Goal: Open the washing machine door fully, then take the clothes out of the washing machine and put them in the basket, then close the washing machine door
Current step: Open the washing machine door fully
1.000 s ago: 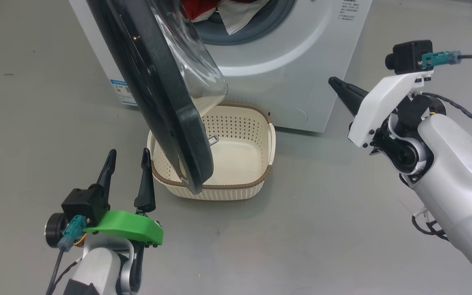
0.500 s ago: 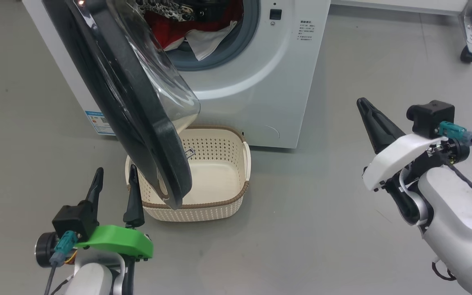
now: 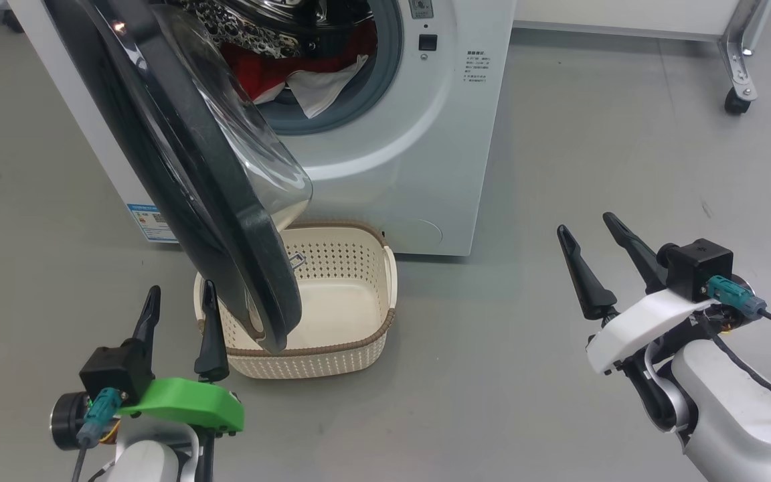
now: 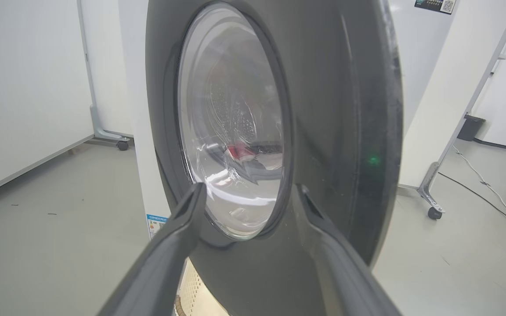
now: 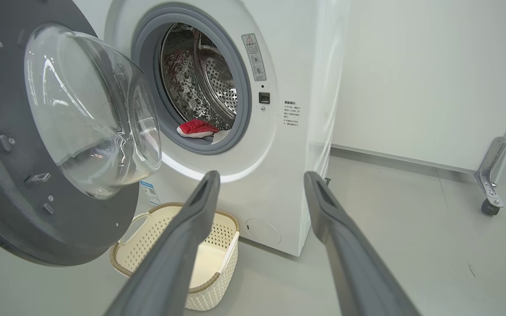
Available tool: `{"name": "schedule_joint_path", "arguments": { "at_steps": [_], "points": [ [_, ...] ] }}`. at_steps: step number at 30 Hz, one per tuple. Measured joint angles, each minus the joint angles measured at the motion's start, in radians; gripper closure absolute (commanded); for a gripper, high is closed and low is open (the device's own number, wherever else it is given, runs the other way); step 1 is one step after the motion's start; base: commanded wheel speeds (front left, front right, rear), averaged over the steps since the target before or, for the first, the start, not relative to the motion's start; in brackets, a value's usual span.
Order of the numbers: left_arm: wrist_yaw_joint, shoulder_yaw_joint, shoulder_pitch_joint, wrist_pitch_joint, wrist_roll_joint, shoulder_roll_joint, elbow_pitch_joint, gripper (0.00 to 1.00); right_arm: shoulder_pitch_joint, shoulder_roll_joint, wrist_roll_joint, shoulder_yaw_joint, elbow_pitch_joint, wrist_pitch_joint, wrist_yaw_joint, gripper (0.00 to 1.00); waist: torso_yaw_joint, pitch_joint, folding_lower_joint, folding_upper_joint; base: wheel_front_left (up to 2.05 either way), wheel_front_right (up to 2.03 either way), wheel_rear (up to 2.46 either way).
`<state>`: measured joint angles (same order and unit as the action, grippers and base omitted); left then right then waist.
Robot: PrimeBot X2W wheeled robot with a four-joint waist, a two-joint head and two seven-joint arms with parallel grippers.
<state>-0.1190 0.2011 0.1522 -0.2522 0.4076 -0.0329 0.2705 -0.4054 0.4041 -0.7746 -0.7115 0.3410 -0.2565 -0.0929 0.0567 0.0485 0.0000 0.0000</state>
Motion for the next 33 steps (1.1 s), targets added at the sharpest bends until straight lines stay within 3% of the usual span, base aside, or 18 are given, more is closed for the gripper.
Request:
{"name": "schedule_joint_path", "arguments": {
  "at_steps": [12, 33],
  "points": [
    [0.0, -0.003, -0.021, 0.0, 0.0, 0.0, -0.002, 0.0, 0.113, -0.056, 0.06, 0.158, -0.122, 0.0, -0.024, 0.0, -0.002, -0.02, 0.0, 0.0, 0.0, 0.0, 0.0],
    [0.0, -0.002, -0.036, 0.0, 0.0, 0.0, -0.009, 0.0, 0.287, -0.111, 0.215, 0.252, -0.214, 0.0, -0.033, 0.0, -0.013, -0.018, 0.0, 0.0, 0.0, 0.0, 0.0]
  ]
}}
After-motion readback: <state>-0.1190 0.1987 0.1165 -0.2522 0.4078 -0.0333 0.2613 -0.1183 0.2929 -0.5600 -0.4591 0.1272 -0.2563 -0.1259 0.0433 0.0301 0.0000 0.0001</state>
